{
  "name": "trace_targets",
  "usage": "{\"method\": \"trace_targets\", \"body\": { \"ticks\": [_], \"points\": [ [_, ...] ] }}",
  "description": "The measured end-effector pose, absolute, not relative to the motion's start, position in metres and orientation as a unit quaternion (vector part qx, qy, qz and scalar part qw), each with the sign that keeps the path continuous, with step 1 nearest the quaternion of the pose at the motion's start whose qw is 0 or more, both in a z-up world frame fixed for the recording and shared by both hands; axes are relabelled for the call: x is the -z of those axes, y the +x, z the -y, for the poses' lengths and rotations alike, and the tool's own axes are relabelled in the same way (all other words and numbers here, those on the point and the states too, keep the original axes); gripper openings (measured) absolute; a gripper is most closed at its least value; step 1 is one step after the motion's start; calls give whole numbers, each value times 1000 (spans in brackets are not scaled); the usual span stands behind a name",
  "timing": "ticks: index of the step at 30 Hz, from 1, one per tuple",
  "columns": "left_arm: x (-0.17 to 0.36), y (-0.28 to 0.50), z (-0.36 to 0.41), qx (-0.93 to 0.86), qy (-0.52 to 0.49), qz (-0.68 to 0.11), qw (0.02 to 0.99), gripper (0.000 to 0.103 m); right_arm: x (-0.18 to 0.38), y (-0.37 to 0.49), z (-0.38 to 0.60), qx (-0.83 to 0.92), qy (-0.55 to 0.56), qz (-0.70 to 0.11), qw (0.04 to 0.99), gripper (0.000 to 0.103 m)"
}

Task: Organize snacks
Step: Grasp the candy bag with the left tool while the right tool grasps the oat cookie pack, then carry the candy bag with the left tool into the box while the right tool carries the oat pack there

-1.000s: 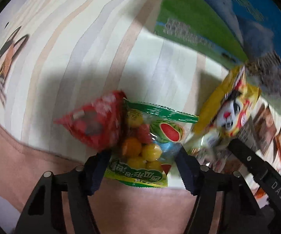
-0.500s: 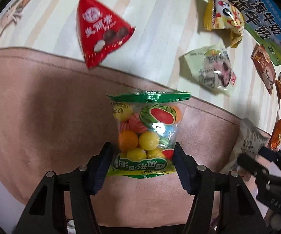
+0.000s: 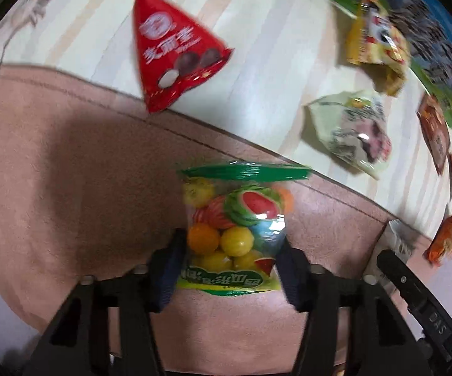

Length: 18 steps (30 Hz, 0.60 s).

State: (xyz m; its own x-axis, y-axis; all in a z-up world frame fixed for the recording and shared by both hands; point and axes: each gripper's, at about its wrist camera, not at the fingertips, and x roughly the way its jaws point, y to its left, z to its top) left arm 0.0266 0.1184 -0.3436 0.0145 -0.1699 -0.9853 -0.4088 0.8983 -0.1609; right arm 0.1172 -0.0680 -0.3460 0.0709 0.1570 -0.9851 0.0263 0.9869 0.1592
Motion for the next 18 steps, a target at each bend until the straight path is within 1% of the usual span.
{"method": "trace_targets", "body": {
  "ticks": [1,2,3,7,11,17,18],
  "points": [
    [342,23,-116,-88,-199,-697,684,50,345,114,69,-49,65,-678,731,64],
    [340,18,-115,-87,-194,-697,685,49,344,112,68,-52,64,-675,733,56],
    [338,14,-112,-86,-192,-696,686,49,342,109,68,-56,64,-674,734,53],
    [330,6,-103,-72,-181,-697,690,49,328,105,68,-70,78,-671,734,52],
    [311,9,-97,-53,-184,-690,698,49,314,109,72,-88,100,-665,735,52],
    [257,26,-111,-12,-212,-651,729,49,260,126,70,-132,110,-633,755,52],
    [242,42,-111,-6,-216,-646,732,49,247,132,68,-142,109,-624,761,52]
  ]
}}
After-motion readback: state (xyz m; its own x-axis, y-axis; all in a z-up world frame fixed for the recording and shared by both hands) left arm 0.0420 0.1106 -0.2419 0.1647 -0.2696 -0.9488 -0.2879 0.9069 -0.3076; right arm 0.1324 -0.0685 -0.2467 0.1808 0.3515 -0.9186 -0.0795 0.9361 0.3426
